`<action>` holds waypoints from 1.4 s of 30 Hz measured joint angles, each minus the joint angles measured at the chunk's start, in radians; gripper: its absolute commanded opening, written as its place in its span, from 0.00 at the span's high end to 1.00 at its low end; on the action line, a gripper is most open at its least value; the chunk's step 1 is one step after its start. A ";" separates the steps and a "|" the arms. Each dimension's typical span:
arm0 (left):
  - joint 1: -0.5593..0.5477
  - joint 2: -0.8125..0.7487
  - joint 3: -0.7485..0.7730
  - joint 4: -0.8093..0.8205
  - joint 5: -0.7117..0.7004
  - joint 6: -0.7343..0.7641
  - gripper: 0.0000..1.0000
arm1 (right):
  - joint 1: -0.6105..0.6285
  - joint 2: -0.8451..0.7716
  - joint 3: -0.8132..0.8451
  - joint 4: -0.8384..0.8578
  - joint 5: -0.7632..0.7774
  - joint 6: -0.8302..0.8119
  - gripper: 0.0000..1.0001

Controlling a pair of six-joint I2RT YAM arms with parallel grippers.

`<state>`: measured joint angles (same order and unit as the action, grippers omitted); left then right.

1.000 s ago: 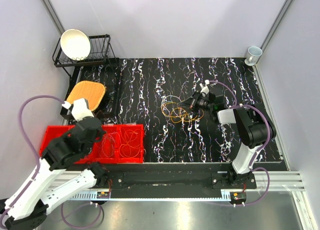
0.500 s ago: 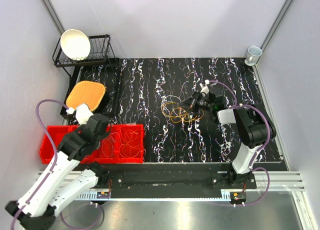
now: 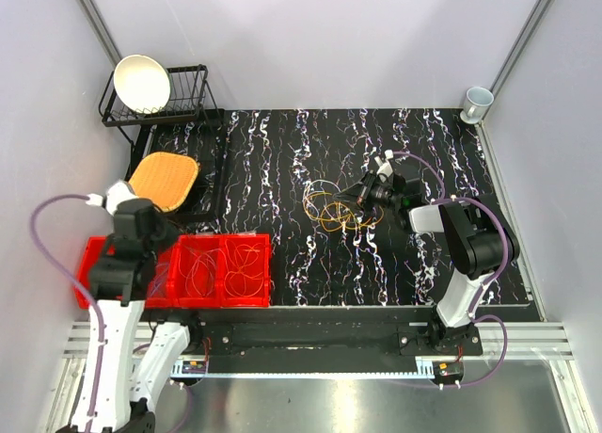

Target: Untangle the cables

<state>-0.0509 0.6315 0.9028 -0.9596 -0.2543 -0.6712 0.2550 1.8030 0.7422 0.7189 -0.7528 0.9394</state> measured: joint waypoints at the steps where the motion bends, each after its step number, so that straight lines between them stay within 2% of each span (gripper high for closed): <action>1: 0.000 0.009 0.057 -0.018 -0.010 0.013 1.00 | 0.000 0.000 0.000 0.004 -0.001 0.002 1.00; 5: 0.002 0.070 0.311 -0.045 -0.095 0.045 1.00 | 0.000 0.009 0.000 0.018 -0.001 0.011 1.00; 9: 0.003 0.124 0.499 -0.065 -0.258 0.044 1.00 | 0.000 0.013 0.000 0.019 -0.001 0.014 1.00; 13: 0.003 0.142 0.533 -0.113 -0.428 0.018 1.00 | 0.000 0.018 0.000 0.026 -0.002 0.019 1.00; 19: 0.006 0.159 0.493 -0.159 -0.683 -0.031 1.00 | 0.000 0.050 0.002 0.061 -0.018 0.039 1.00; 24: 0.031 0.171 0.492 -0.163 -0.829 -0.016 1.00 | 0.000 0.085 0.005 0.083 -0.027 0.058 1.00; 29: 0.123 0.176 0.449 -0.094 -0.872 0.065 1.00 | 0.000 0.110 0.006 0.117 -0.038 0.079 1.00; 34: 0.294 0.179 0.357 0.008 -0.858 0.150 1.00 | 0.000 0.146 0.010 0.166 -0.057 0.111 1.00; 42: 0.524 0.265 0.347 0.043 -0.779 0.090 0.97 | 0.000 0.246 0.020 0.314 -0.090 0.205 1.00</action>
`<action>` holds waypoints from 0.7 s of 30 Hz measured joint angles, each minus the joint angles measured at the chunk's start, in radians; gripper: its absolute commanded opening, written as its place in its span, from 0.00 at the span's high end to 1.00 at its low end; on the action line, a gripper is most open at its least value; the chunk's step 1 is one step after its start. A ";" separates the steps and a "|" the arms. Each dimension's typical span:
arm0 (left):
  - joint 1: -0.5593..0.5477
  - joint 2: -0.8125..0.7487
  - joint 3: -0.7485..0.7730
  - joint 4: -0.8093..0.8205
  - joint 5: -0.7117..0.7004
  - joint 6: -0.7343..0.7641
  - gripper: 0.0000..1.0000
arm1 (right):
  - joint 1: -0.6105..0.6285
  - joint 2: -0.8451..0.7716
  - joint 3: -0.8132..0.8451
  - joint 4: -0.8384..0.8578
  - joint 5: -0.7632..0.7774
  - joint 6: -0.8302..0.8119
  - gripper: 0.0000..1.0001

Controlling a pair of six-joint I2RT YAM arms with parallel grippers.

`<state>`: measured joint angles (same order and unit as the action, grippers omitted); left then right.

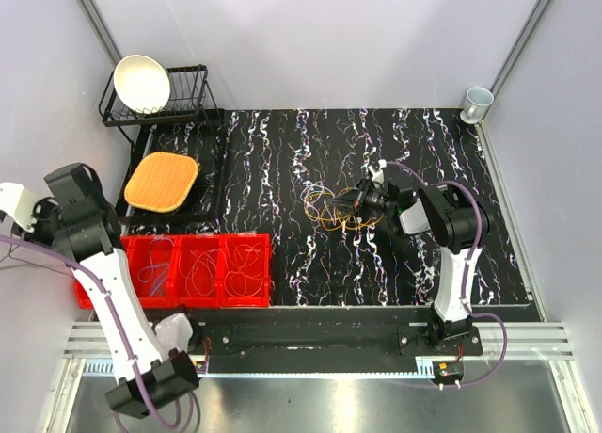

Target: Untangle the cables

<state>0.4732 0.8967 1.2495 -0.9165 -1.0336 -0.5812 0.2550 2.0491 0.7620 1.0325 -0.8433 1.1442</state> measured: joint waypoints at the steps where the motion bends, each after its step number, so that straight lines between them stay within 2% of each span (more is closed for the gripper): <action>1: 0.026 0.013 -0.002 0.004 0.027 -0.011 0.97 | 0.000 0.014 0.000 0.021 -0.008 0.014 1.00; 8: 0.144 0.016 -0.154 0.063 0.183 -0.079 0.98 | 0.000 0.073 0.004 0.128 -0.028 0.092 1.00; 16: 0.194 0.050 -0.244 0.129 0.319 -0.164 1.00 | 0.000 0.112 0.018 0.214 -0.042 0.154 1.00; 21: 0.314 0.064 -0.339 0.196 0.460 -0.230 1.00 | 0.000 0.124 0.020 0.242 -0.042 0.175 1.00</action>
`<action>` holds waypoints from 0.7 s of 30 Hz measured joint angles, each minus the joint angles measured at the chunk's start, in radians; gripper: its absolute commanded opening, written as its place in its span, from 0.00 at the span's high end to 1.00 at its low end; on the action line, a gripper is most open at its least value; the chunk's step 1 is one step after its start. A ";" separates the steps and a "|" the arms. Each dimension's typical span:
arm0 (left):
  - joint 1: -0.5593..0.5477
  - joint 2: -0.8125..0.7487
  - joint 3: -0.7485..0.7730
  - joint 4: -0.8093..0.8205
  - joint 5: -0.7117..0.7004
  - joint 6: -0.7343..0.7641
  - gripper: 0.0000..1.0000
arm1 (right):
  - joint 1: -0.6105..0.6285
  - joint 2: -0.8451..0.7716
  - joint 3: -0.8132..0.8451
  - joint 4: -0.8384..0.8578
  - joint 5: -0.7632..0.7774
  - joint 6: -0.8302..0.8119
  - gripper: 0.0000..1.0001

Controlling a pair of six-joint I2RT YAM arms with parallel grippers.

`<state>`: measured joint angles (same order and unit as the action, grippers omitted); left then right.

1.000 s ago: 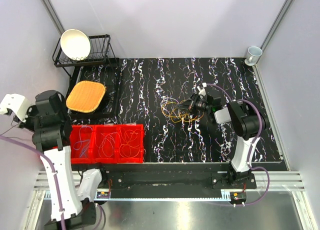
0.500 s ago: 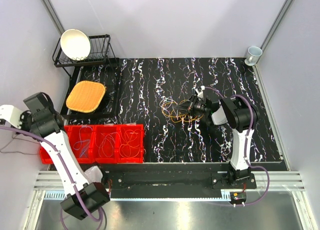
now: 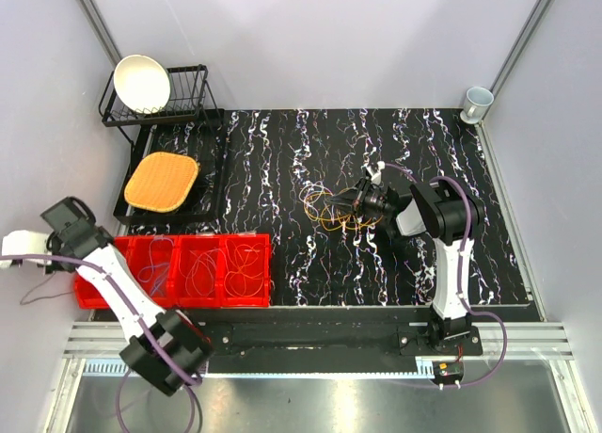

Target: Untangle the cables

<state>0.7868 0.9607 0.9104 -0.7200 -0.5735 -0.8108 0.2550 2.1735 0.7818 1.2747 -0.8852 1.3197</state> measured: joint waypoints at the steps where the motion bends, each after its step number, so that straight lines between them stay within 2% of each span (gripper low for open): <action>1: 0.035 0.010 -0.018 0.013 0.033 -0.013 1.00 | 0.000 0.003 0.000 0.005 0.000 0.006 1.00; 4: 0.150 0.033 -0.080 0.047 0.128 -0.052 1.00 | 0.000 0.015 0.002 0.017 -0.001 0.023 1.00; 7: 0.219 0.036 -0.132 0.060 0.190 -0.079 1.00 | 0.000 0.032 0.008 0.022 -0.003 0.042 1.00; 14: 0.227 0.044 -0.148 0.132 0.287 -0.103 1.00 | 0.000 0.074 0.023 0.023 -0.018 0.087 1.00; 21: 0.226 0.218 -0.155 0.254 0.518 -0.099 1.00 | 0.000 0.081 0.023 0.024 -0.019 0.109 1.00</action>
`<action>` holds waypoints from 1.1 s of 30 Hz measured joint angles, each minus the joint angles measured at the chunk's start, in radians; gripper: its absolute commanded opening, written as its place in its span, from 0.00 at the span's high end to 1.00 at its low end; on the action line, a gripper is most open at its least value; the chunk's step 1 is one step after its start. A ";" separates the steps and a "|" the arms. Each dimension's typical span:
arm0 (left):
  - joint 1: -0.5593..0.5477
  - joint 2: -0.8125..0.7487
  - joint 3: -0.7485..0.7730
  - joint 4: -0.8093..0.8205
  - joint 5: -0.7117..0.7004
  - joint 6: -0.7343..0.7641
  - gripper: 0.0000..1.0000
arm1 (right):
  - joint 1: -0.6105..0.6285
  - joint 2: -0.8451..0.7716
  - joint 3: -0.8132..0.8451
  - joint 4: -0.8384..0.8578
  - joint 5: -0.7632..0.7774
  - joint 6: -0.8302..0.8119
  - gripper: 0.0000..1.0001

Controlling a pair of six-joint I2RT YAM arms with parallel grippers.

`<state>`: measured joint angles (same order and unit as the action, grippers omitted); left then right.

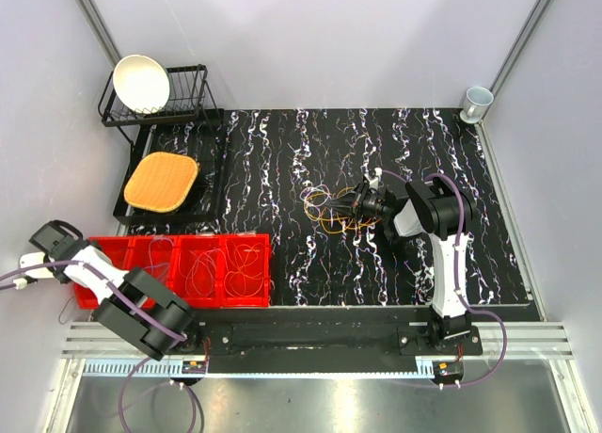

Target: Untangle the cables

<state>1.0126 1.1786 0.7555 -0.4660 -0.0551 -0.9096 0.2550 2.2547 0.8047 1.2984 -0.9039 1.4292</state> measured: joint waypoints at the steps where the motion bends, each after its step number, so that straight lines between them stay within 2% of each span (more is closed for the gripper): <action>1: -0.001 0.009 -0.002 0.010 0.026 0.000 1.00 | 0.000 0.000 0.000 0.000 0.000 0.003 1.00; 8: -0.068 0.081 0.014 0.041 0.149 0.026 0.99 | 0.000 0.006 0.005 0.006 -0.003 0.027 1.00; 12: -0.080 0.109 0.014 0.050 0.192 0.037 0.86 | 0.000 0.006 0.006 0.009 -0.005 0.034 1.00; 15: -0.085 0.119 0.019 0.049 0.223 0.050 0.70 | 0.000 0.006 0.006 0.013 -0.005 0.036 1.00; 16: -0.085 0.120 0.022 0.047 0.237 0.052 0.56 | 0.000 0.006 0.007 0.014 -0.005 0.037 1.00; 19: -0.091 0.121 0.038 0.034 0.274 0.067 0.40 | 0.000 0.006 0.007 0.014 -0.005 0.039 1.00; 20: -0.097 0.120 0.050 0.020 0.281 0.071 0.26 | 0.000 0.006 0.007 0.014 -0.005 0.039 1.00; 23: -0.114 0.103 0.092 -0.024 0.292 0.088 0.01 | 0.000 0.006 0.007 0.014 -0.006 0.039 1.00; 28: -0.157 -0.018 0.178 -0.086 0.246 0.135 0.01 | 0.000 0.006 0.008 0.014 -0.006 0.042 1.00; 33: -0.250 -0.149 0.280 -0.126 0.145 0.180 0.01 | 0.000 0.006 0.010 0.014 -0.006 0.042 1.00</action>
<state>0.7624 1.0298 1.0355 -0.5919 0.0898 -0.7292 0.2554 2.2612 0.8150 1.3125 -0.9104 1.4715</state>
